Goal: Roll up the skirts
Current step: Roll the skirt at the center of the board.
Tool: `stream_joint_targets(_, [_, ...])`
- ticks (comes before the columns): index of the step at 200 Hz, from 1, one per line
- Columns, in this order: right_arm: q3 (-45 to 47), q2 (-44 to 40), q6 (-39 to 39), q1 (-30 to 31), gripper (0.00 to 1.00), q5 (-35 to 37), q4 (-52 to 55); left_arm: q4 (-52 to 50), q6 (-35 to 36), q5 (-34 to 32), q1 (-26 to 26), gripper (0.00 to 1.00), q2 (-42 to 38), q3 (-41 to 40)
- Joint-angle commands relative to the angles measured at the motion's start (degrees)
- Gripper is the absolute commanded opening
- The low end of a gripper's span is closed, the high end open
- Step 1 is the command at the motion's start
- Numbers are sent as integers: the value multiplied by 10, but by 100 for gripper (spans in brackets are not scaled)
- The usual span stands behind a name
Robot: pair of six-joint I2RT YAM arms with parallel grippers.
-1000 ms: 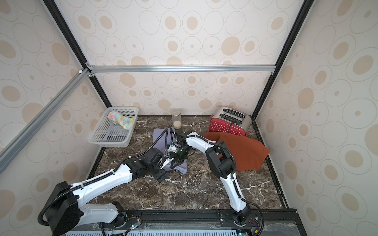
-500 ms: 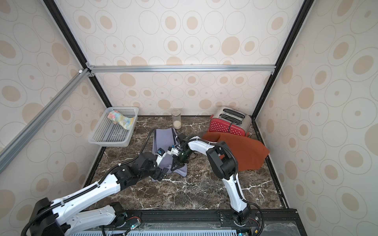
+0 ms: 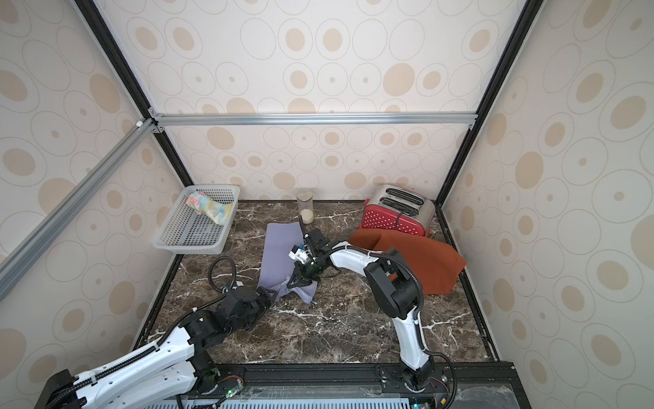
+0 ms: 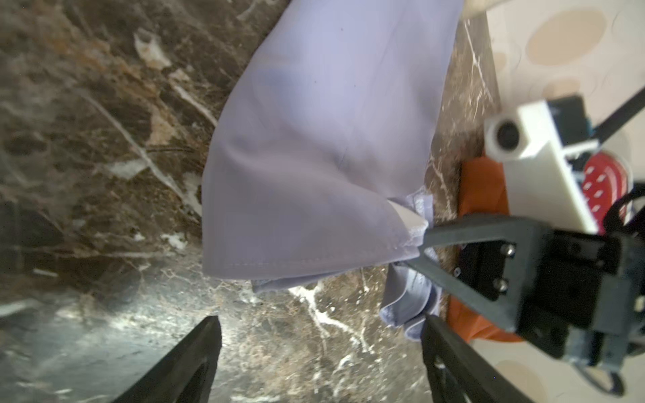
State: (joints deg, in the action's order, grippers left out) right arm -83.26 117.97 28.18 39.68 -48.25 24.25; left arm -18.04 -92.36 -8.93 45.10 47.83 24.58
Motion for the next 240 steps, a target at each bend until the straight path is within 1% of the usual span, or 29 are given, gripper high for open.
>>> stream_joint_targets(1, [-12,5,34,7,0,5,-22,24,-148,-47,5,91,24,1])
stream_joint_targets(25, [-4,1,60,12,0,5,-48,94,-167,-70,4,94,67,-11])
stream_joint_targets(51, [0,1,74,18,0,0,-57,163,-191,-104,4,99,93,-34])
stream_joint_targets(70, [0,2,74,20,0,0,-51,193,-196,-124,4,99,107,-41])
stream_joint_targets(90, [1,4,73,20,0,-4,-44,191,-200,-147,4,99,115,-41])
stream_joint_targets(103, [2,3,73,21,0,-7,-42,200,-215,-173,5,99,122,-49])
stream_joint_targets(108, [3,2,74,21,0,-7,-42,204,-220,-184,4,98,126,-53])
stream_joint_targets(128, [7,-1,80,22,0,-17,-46,216,-217,-206,-2,86,139,-53])
stream_joint_targets(161, [21,-8,83,22,0,-26,-47,209,-187,-189,-42,60,146,-45])
stream_joint_targets(173, [30,-13,83,23,0,-27,-50,196,-170,-190,-57,47,133,-45])
stream_joint_targets(185, [40,-17,80,25,0,-26,-49,148,-154,-193,-69,36,114,-33])
stream_joint_targets(208, [59,-28,70,34,0,-15,-44,61,-106,-195,-86,18,77,-12])
stream_joint_targets(215, [65,-32,71,41,0,-11,-41,39,-76,-185,-95,13,66,-2])
stream_joint_targets(224, [73,-40,71,52,0,-11,-41,-11,-44,-182,-99,9,52,19])
stream_joint_targets(240, [90,-61,71,81,0,-5,-40,-112,-3,-192,-100,6,20,56])
